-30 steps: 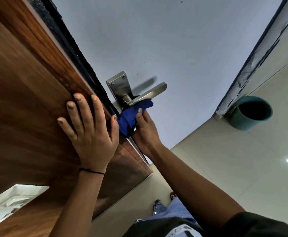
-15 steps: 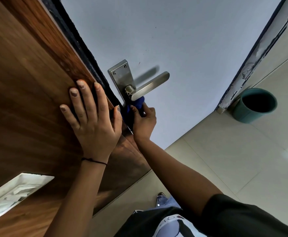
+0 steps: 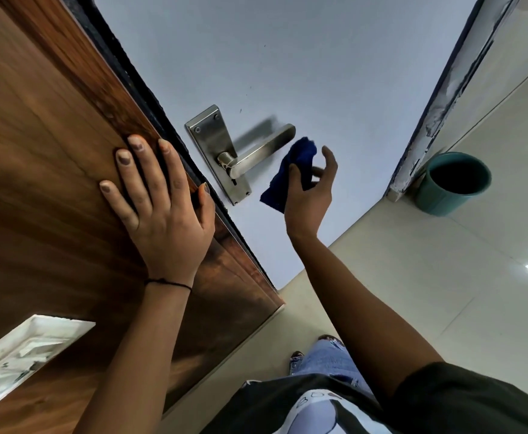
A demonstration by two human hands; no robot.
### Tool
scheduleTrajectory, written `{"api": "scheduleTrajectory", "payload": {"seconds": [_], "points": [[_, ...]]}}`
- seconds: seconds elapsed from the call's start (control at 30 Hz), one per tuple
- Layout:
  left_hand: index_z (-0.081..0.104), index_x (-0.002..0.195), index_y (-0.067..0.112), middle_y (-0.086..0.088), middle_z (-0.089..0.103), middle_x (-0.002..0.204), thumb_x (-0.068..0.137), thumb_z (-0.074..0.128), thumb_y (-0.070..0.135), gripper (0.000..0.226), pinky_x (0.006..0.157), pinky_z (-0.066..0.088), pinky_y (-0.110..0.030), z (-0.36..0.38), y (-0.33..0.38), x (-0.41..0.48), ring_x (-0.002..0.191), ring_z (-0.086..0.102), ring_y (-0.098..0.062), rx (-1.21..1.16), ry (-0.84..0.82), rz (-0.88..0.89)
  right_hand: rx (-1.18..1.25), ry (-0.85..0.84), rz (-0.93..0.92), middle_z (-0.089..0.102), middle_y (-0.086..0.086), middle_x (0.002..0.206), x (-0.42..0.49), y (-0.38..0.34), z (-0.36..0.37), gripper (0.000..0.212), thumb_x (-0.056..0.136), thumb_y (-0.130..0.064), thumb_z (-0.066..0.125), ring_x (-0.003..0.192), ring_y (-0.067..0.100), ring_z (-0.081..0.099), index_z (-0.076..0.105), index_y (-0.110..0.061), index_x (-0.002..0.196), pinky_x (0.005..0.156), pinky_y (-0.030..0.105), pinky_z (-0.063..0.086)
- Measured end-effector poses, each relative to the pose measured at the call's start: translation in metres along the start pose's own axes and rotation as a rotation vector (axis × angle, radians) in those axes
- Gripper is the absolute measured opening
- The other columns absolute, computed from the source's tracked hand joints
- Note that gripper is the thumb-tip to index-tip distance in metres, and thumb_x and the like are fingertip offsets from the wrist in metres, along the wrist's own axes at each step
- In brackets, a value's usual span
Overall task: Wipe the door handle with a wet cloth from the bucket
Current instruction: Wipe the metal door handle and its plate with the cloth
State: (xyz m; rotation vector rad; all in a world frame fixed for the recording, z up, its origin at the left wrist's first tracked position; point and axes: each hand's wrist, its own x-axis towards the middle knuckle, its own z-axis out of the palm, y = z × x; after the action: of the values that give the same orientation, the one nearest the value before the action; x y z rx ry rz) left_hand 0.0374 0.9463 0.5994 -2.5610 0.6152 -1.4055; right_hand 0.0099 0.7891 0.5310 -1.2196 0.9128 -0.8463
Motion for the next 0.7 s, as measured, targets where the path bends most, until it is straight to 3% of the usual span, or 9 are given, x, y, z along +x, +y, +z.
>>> {"api": "scheduleTrajectory", "payload": {"seconds": [0.1, 0.23, 0.37, 0.47, 0.53, 0.63, 0.7], "points": [[0.029, 0.145, 0.001, -0.028, 0.041, 0.144, 0.094, 0.047, 0.037, 0.066, 0.109, 0.017, -0.056, -0.002, 0.001, -0.001, 0.134, 0.027, -0.040, 0.009, 0.001, -0.003, -0.005, -0.012, -0.138, 0.057, -0.004, 0.111, -0.007, -0.007, -0.003, 0.045, 0.089, -0.023, 0.059, 0.095, 0.012, 0.059, 0.049, -0.035, 0.131, 0.089, 0.035, 0.055], [0.028, 0.146, 0.001, -0.028, 0.039, 0.145, 0.095, 0.046, 0.037, 0.065, 0.109, 0.021, -0.058, -0.003, 0.001, -0.001, 0.134, 0.031, -0.041, -0.018, -0.001, -0.020, -0.099, -0.189, -0.298, 0.051, 0.001, 0.102, -0.034, -0.007, 0.009, 0.043, 0.089, -0.020, 0.059, 0.086, 0.002, 0.051, 0.056, -0.025, 0.132, 0.084, 0.014, 0.044], [0.027, 0.146, 0.001, -0.029, 0.037, 0.146, 0.096, 0.045, 0.037, 0.064, 0.109, 0.022, -0.059, -0.006, 0.000, -0.001, 0.135, 0.032, -0.043, -0.036, -0.012, -0.025, -0.158, -0.296, -0.425, 0.053, 0.000, 0.099, -0.053, 0.002, 0.012, 0.039, 0.090, -0.018, 0.060, 0.086, 0.003, 0.049, 0.060, -0.020, 0.129, 0.077, -0.001, 0.035], [0.028, 0.146, 0.000, -0.030, 0.037, 0.145, 0.095, 0.045, 0.036, 0.065, 0.109, 0.022, -0.060, -0.007, 0.001, -0.001, 0.134, 0.034, -0.045, -0.052, -0.022, -0.023, -0.183, -0.310, -0.455, 0.055, 0.001, 0.098, -0.041, 0.000, 0.009, 0.038, 0.089, -0.019, 0.060, 0.087, 0.008, 0.053, 0.062, -0.020, 0.127, 0.078, 0.010, 0.040], [0.027, 0.146, -0.001, -0.030, 0.037, 0.146, 0.095, 0.046, 0.036, 0.066, 0.108, 0.022, -0.060, -0.006, 0.001, -0.001, 0.134, 0.034, -0.045, -0.054, -0.028, -0.025, -0.113, -0.234, -0.375, 0.052, -0.003, 0.095, -0.023, -0.006, 0.007, 0.038, 0.088, -0.018, 0.061, 0.084, 0.008, 0.055, 0.063, -0.021, 0.126, 0.081, 0.021, 0.046], [0.027, 0.146, -0.001, -0.030, 0.037, 0.146, 0.095, 0.045, 0.036, 0.066, 0.109, 0.021, -0.060, -0.005, 0.001, -0.001, 0.135, 0.033, -0.045, -0.056, -0.020, -0.031, -0.043, -0.123, -0.233, 0.049, -0.004, 0.093, 0.006, -0.012, 0.005, 0.039, 0.089, -0.016, 0.060, 0.080, 0.005, 0.055, 0.062, -0.020, 0.127, 0.083, 0.020, 0.045], [0.027, 0.146, -0.001, -0.030, 0.037, 0.146, 0.095, 0.045, 0.036, 0.066, 0.110, 0.020, -0.059, -0.003, 0.002, -0.002, 0.135, 0.031, -0.045, -0.061, -0.012, -0.033, -0.041, -0.127, -0.238, 0.049, -0.003, 0.093, 0.004, -0.012, 0.007, 0.038, 0.089, -0.016, 0.059, 0.080, 0.005, 0.054, 0.062, -0.019, 0.127, 0.083, 0.020, 0.045]]}}
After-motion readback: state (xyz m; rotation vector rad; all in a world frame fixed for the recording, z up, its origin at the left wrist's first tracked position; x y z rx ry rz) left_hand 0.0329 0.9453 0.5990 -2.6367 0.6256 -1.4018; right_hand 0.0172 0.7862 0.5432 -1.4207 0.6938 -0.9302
